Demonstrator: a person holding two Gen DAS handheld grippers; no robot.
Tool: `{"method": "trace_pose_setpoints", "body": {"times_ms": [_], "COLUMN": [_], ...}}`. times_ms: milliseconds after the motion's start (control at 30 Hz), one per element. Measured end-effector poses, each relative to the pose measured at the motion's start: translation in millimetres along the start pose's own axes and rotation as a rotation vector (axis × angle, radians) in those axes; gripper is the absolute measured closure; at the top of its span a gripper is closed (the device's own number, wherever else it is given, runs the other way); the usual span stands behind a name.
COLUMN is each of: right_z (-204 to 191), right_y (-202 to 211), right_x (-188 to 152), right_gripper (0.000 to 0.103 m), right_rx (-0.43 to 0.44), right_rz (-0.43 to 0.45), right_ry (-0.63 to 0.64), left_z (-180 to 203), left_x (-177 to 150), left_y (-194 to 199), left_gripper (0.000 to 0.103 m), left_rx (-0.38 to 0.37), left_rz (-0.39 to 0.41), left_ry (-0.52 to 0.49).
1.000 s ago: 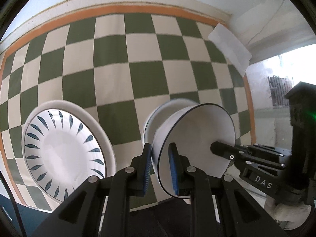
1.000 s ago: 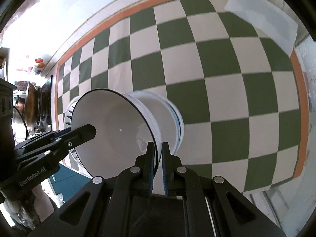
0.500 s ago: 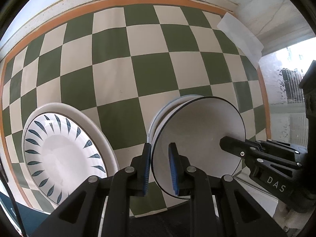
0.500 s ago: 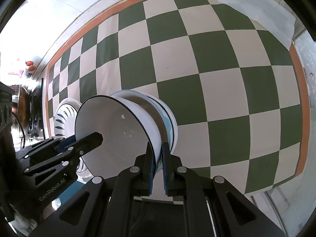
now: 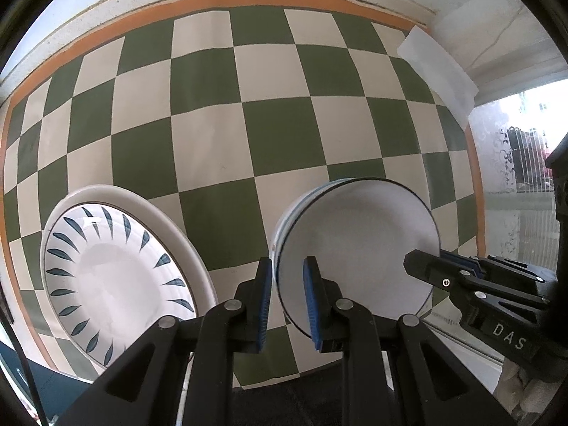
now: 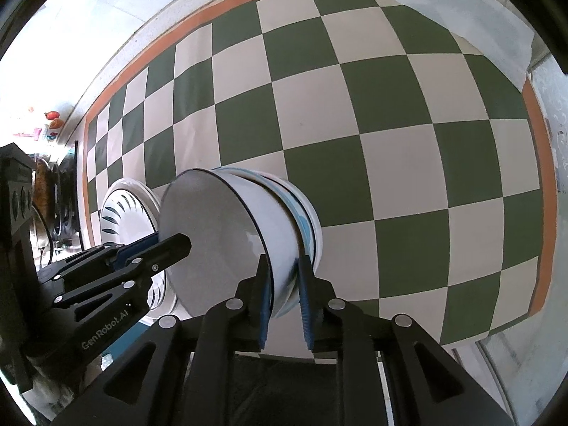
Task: Organize plates and bowls
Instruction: 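Lower the bowl stack onto the cloth beside the plates and open both tools, then close both tools on the bowl stack rim and lift it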
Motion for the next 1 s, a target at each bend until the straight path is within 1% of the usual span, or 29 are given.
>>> {"method": "trace_pose_setpoints", "body": {"times_ms": [100,167,333,367,467,500,567,633,667,700,733,767,800,867,900,933,967,1000], "right_z": [1,0,-1,-3,-10,-11,-13,-16,-17,-17,-18,-19,-20,-24,-26,-28,-31,-32], "right_y": [3,5,17,22,37,42,51,60,66,71,74,80,85,95,99,105,110,113], "right_x": [-1,-1,-5,-7,-16,-19,-27,-36,-42,-47,-51,-56,-61,-70,-73,-78,-82,-85], "right_gripper": [0.084,0.084,0.084,0.084,0.084,0.084,0.084,0.084,0.084,0.084,0.082,0.077,0.074,0.055,0.05,0.041,0.034,0.031], "right_rx": [0.002,0.005,-0.039,-0.055,-0.092,-0.094,-0.089,-0.082,-0.083,-0.084,-0.084,-0.085,-0.081,-0.082,-0.085,-0.085,-0.083,-0.081], "right_rz": [0.008,0.013,0.056,0.073,0.121,0.133,0.155,0.177,0.192,0.203,0.212,0.225,0.238,0.269,0.28,0.295,0.305,0.311], "right_ry": [-0.001,0.001,0.025,0.039,0.072,0.075,0.075,0.073,0.071,0.07,0.067,0.066,0.065,0.07,0.075,0.079,0.079,0.078], "left_z": [-1,-3,-3,-3,-3,-3,-2,0,1,3,5,6,8,12,13,14,15,16], "left_x": [-1,-3,-15,-18,-28,-32,-38,-43,-47,-50,-52,-55,-57,-62,-64,-66,-68,-70], "left_y": [5,10,33,37,50,54,63,74,80,87,92,99,105,115,119,122,126,130], "left_gripper": [0.087,0.087,0.085,0.082,0.078,0.074,0.072,0.067,0.061,0.052,0.046,0.033,0.023,0.02,0.019,0.018,0.014,0.012], "left_rx": [0.014,0.038,0.118,0.122,0.121,0.114,0.095,0.085,0.083,0.088,0.099,0.114,0.12,0.121,0.121,0.117,0.11,0.104], "left_rz": [0.012,0.029,0.114,0.127,0.16,0.166,0.181,0.208,0.225,0.248,0.265,0.29,0.314,0.342,0.351,0.357,0.362,0.366], "left_ry": [-0.007,-0.012,-0.042,-0.047,-0.063,-0.064,-0.067,-0.068,-0.073,-0.081,-0.094,-0.109,-0.12,-0.14,-0.146,-0.15,-0.152,-0.151]}}
Point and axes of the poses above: each gripper's, at about its wrist camera, not at the fingertips, and y roughly against the way its jaws point, z to its right, x to its top, the point moved 7 cm from there along -y, roughly the way its jaws point, and after that the axes turned 7 degrees about y, right-handed, at the moved point
